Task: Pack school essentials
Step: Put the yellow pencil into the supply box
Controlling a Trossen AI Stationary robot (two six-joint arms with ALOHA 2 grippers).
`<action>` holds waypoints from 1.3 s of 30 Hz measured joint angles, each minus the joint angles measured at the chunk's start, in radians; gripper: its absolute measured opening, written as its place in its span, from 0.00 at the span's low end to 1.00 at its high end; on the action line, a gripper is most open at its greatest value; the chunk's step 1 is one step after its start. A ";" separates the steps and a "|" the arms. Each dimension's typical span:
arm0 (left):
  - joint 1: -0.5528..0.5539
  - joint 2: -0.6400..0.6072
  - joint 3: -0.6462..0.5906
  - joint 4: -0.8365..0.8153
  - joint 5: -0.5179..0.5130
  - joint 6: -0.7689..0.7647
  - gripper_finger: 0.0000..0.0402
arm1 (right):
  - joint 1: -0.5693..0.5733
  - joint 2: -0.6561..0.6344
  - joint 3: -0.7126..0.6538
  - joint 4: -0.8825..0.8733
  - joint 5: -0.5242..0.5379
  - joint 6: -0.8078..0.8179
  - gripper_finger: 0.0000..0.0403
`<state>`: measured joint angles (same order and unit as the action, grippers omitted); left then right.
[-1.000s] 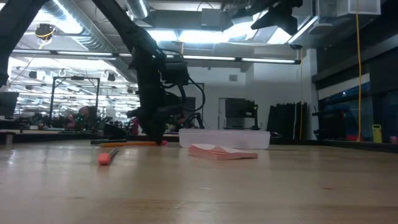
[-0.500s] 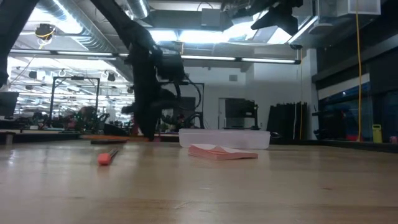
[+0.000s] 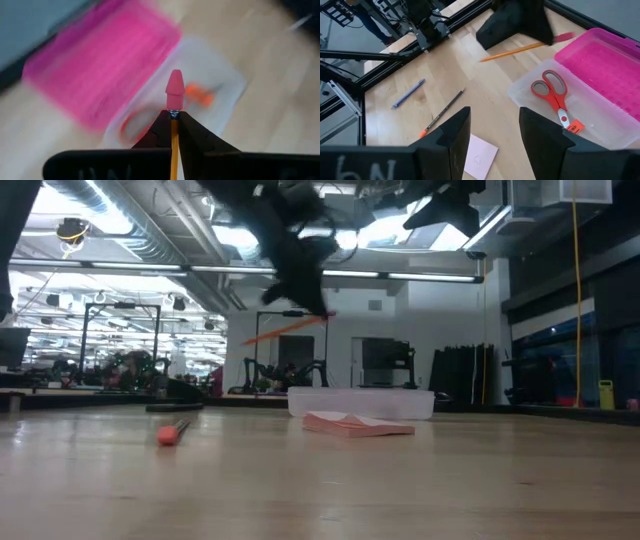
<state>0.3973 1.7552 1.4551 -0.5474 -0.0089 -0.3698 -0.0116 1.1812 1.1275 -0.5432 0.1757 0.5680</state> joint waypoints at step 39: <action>-0.053 0.400 0.340 0.054 0.037 0.214 0.00 | 0.023 -0.087 0.000 -0.002 0.068 0.022 0.42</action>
<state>0.3439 2.1551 1.7947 -0.4938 0.0282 -0.1561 0.0109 1.0943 1.1278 -0.5449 0.2440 0.5900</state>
